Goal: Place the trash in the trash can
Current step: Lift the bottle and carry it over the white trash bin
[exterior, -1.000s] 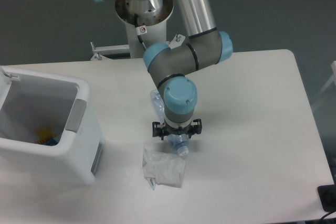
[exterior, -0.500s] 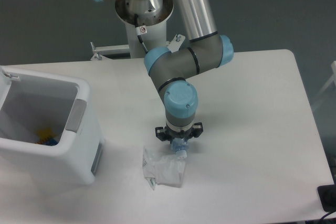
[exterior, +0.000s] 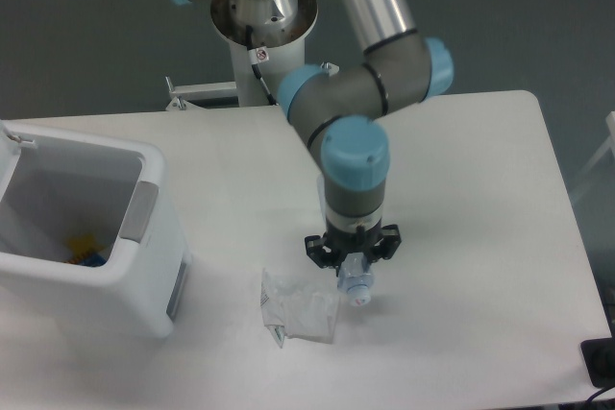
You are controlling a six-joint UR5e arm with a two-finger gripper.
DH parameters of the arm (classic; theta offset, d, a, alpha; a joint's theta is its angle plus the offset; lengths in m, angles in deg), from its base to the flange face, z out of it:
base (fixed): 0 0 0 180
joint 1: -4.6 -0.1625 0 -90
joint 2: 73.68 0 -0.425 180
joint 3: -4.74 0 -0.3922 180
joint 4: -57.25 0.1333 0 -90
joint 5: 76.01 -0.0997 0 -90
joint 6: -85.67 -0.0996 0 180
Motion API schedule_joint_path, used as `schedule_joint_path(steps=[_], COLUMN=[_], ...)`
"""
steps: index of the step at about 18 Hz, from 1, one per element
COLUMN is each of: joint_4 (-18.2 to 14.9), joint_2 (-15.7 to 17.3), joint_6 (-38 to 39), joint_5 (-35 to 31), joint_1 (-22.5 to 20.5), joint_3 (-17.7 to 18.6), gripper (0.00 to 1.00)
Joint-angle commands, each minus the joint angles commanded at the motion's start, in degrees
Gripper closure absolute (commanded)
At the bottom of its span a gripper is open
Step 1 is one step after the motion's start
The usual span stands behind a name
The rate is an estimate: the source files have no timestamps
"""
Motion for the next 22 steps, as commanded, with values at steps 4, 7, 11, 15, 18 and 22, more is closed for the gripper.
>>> schedule_joint_path(steps=[4,7,11,15,18,22], joint_4=[0.0,0.0,0.0,0.0,2.3,2.7], joint_2=[2.3,4.0,4.1,4.1,5.2,5.5], joint_6=[-0.1,-0.3,0.0,0.1,-0.2,-0.5], joint_5=[7.3,14.5,26.2,36.2,42.7,47.7], joint_1=[-0.4,-0.5,-0.4,-0.3,-0.4,-0.2], joint_3=[-2.4,-4.0,-8.7,-11.4,-13.3,-15.7], gripper=[0.55,0.55,0.55,0.55,0.55,0.55])
